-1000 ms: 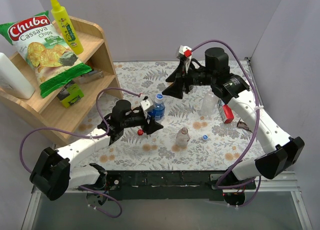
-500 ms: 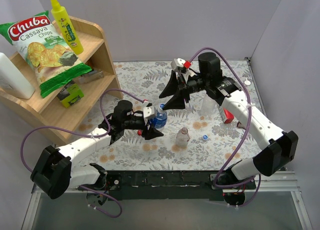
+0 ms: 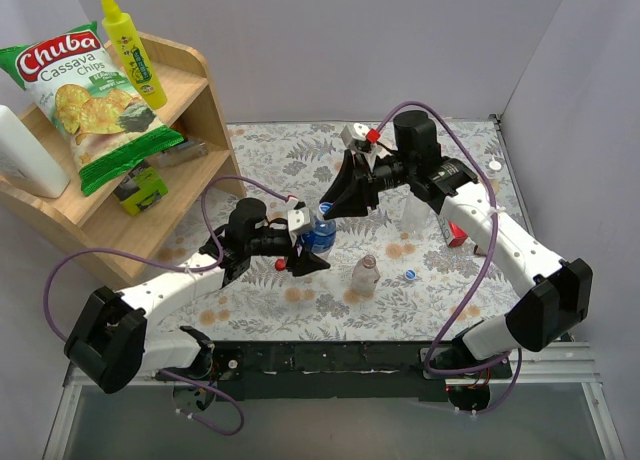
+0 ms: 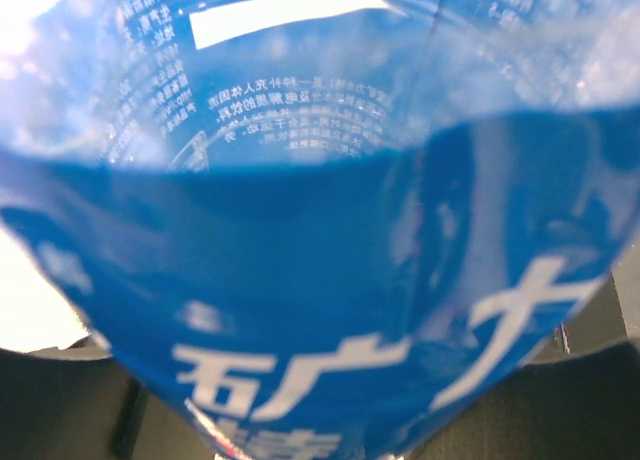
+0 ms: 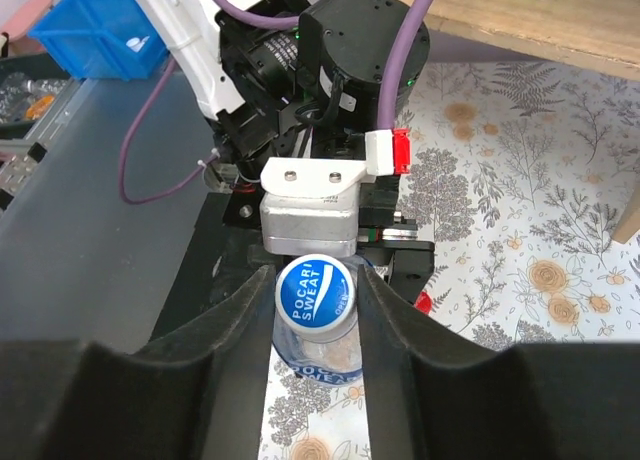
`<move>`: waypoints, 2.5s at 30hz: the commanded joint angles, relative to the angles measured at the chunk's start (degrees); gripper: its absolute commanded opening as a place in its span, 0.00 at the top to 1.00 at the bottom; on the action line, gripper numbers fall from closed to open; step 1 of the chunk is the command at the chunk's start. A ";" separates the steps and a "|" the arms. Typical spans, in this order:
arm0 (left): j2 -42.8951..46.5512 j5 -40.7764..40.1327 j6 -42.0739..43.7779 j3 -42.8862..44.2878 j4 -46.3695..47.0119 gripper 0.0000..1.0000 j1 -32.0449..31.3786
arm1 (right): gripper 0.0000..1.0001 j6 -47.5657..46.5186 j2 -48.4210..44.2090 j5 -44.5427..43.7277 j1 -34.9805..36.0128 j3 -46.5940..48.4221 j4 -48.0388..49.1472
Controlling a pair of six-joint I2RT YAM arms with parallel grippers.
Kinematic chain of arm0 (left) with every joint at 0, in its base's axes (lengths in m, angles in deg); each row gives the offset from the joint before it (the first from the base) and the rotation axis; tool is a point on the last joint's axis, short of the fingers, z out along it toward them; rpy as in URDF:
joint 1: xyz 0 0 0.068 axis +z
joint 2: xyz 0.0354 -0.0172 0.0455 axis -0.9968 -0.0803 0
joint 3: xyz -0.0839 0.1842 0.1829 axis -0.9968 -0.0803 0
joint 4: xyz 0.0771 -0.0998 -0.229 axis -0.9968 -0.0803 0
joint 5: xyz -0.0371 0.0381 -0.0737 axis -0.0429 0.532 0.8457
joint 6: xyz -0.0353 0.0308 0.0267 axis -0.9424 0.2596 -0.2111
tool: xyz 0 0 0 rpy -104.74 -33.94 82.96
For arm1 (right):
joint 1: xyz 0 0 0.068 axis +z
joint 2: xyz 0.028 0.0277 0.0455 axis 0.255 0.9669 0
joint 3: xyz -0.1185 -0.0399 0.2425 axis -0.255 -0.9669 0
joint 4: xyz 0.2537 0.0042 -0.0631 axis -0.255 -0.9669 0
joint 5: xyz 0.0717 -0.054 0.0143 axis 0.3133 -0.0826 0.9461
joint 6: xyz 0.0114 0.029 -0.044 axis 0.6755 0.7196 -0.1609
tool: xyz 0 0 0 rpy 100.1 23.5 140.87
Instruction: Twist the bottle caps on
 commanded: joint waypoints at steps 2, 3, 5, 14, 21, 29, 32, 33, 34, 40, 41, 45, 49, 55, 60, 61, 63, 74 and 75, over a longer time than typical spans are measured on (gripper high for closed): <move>-0.64 -1.09 -2.19 2.53 3.07 1.00 0.18 | 0.70 1.41 -1.59 -2.78 0.36 -1.65 4.49; -0.73 -1.53 -2.81 2.53 3.52 1.00 0.18 | 0.74 1.94 -1.77 -3.48 0.45 -2.00 5.63; -1.26 -3.81 -5.88 2.44 5.61 1.00 0.09 | 0.91 3.52 -2.55 -9.35 0.54 -2.79 5.46; -2.49 -21.92 -18.46 1.74 10.47 1.00 -0.35 | 0.99 11.00 -5.11 -47.26 6.25 -1.65 -4.73; 0.85 -16.33 -10.83 -0.28 4.32 1.00 1.49 | 0.47 5.38 -6.16 -23.39 2.58 -0.59 3.42; 1.56 0.83 6.40 0.59 -4.99 1.00 1.85 | 0.19 -3.32 -3.88 -1.83 1.68 -0.07 0.80; 0.68 2.86 6.68 1.30 -4.83 1.00 1.85 | 0.19 -4.46 -3.18 -1.29 1.68 -0.85 0.27; 0.33 3.12 6.50 1.74 -4.57 1.00 1.85 | 0.20 -4.47 -3.09 -1.29 1.68 -1.12 0.71; 0.24 3.30 6.50 2.00 -4.48 1.00 1.85 | 0.21 -4.47 -3.00 -1.47 1.77 -1.30 1.24; -0.90 3.56 5.18 2.71 -2.72 1.00 1.85 | 0.35 -4.03 -2.12 -1.64 1.77 -2.17 1.94; -0.91 3.56 5.10 2.79 -2.55 1.00 1.85 | 0.37 -3.85 -2.21 -1.73 1.68 -2.44 2.64; -1.08 3.56 4.57 2.80 -2.02 1.00 1.85 | 0.46 -3.85 -2.30 -3.13 1.86 -3.32 2.83; -1.17 3.39 3.96 2.71 -1.49 1.00 1.85 | 0.59 -3.68 -2.30 -4.10 1.86 -4.02 3.44; -1.35 1.11 1.41 2.44 1.41 1.00 1.85 | 0.96 -3.24 -2.47 -8.58 1.86 -3.85 3.70; -0.73 -1.45 0.52 2.09 3.43 1.00 1.85 | 0.99 -3.41 -2.30 -8.68 1.86 -3.58 2.91; -0.64 -2.49 1.05 2.18 3.08 1.00 1.76 | 0.99 -3.32 -2.47 -8.85 1.86 -3.58 2.83; -0.38 -4.16 1.14 1.92 2.99 1.00 1.76 | 0.99 -3.41 -2.39 -9.20 1.86 -3.67 2.56; 0.76 -11.21 -4.73 -0.10 6.57 1.00 1.06 | 0.99 -4.12 -2.56 -11.38 1.86 -3.23 0.63; 1.46 -13.73 -6.58 -0.71 8.68 1.00 0.53 | 0.99 -2.81 -3.08 -13.23 1.86 -3.84 2.89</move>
